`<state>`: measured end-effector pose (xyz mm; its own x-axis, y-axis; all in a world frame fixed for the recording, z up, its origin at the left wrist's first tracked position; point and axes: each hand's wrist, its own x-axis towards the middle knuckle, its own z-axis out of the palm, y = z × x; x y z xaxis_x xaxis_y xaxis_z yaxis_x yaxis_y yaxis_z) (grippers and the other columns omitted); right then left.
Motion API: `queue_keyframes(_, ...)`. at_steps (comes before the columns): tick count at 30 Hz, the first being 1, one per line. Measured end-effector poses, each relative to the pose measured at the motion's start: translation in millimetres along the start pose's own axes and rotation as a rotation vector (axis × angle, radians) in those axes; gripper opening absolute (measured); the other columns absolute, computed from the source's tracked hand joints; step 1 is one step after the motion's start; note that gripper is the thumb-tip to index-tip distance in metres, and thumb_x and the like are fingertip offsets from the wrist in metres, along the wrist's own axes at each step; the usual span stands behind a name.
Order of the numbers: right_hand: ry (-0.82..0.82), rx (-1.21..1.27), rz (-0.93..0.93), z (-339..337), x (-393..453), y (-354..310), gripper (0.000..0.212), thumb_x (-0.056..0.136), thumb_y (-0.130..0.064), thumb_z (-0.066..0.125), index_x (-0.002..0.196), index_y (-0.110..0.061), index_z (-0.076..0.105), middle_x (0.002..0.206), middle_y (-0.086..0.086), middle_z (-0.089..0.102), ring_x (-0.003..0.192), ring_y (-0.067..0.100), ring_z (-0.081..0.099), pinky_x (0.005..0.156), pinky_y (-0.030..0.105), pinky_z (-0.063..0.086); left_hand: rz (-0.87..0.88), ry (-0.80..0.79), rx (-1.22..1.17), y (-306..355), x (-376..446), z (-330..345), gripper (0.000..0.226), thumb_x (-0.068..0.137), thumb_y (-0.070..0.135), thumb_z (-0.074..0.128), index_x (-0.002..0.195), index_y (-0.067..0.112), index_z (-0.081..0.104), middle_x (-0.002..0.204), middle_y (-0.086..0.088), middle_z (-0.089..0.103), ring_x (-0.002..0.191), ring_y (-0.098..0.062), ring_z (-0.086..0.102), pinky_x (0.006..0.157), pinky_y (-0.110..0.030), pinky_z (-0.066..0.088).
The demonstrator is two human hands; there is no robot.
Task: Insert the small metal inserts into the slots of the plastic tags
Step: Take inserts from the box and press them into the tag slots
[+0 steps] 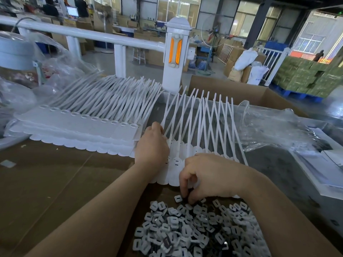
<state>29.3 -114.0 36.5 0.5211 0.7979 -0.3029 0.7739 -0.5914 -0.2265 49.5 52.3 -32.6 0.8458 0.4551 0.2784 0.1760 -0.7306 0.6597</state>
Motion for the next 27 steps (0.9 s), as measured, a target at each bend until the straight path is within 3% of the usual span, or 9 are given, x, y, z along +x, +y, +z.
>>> queue_keyframes(8, -0.015, 0.034, -0.006, 1.7, 0.4, -2.3, 0.007, 0.082, -0.037, 0.075, 0.089, -0.035, 0.073, 0.085, -0.013, 0.061, 0.082, 0.003, 0.059, 0.077, 0.031, 0.054, 0.0, 0.002, -0.011, -0.4, 0.3, 1.3, 0.012, 0.1, 0.017, 0.049, 0.111, 0.013, 0.049, 0.111, -0.004, 0.057, 0.086, -0.019, 0.048, 0.071, -0.035, 0.038)
queue_keyframes(13, -0.001, 0.004, 0.015, 5.3, 2.1, -5.0, 0.007, 0.083, -0.031, 0.071, 0.089, -0.03, 0.074, 0.076, -0.02, 0.06, 0.069, -0.008, 0.056, 0.063, 0.014, 0.045, 0.006, -0.003, -0.007, 0.3, -0.4, 0.4, 0.014, 0.1, 0.019, 0.049, 0.112, 0.013, 0.048, 0.113, -0.006, 0.056, 0.086, -0.019, 0.047, 0.072, -0.035, 0.038)
queue_keyframes(18, 0.053, -0.011, 0.03, 10.7, 7.0, -6.1, 0.003, 0.082, -0.028, 0.066, 0.083, -0.031, 0.066, 0.075, -0.017, 0.062, 0.071, -0.002, 0.058, 0.066, 0.018, 0.049, 0.004, -0.006, -0.011, 0.8, 0.0, -0.5, 0.014, 0.1, 0.019, 0.049, 0.113, 0.013, 0.049, 0.114, -0.006, 0.057, 0.087, -0.019, 0.049, 0.073, -0.035, 0.038)
queue_keyframes(22, 0.305, 0.168, 0.088, 8.3, 12.2, 7.7, 0.008, 0.086, -0.023, 0.064, 0.082, -0.029, 0.064, 0.08, -0.014, 0.065, 0.075, -0.001, 0.063, 0.068, 0.02, 0.055, 0.011, 0.004, -0.011, 2.4, -0.5, -1.3, 0.015, 0.1, 0.02, 0.048, 0.113, 0.013, 0.049, 0.113, -0.005, 0.056, 0.09, -0.02, 0.052, 0.074, -0.034, 0.037)
queue_keyframes(25, 0.566, 0.365, 0.215, 11.1, 18.2, 25.3, 0.013, 0.089, -0.019, 0.064, 0.081, -0.029, 0.064, 0.077, -0.01, 0.069, 0.068, -0.003, 0.063, 0.055, 0.013, 0.048, 0.018, 0.002, -0.01, 3.1, -1.9, -1.6, 0.016, 0.1, 0.022, 0.05, 0.113, 0.014, 0.05, 0.113, -0.004, 0.056, 0.09, -0.018, 0.051, 0.076, -0.034, 0.041)
queue_keyframes(27, 0.664, 0.485, 0.311, 16.6, 21.9, 35.1, 0.013, 0.09, -0.017, 0.063, 0.08, -0.026, 0.064, 0.078, -0.005, 0.072, 0.061, 0.003, 0.064, 0.054, 0.017, 0.051, 0.016, -0.008, 0.008, 3.7, -2.1, -2.7, 0.02, 0.098, 0.023, 0.052, 0.116, 0.013, 0.052, 0.118, -0.005, 0.054, 0.095, -0.021, 0.055, 0.08, -0.037, 0.046)
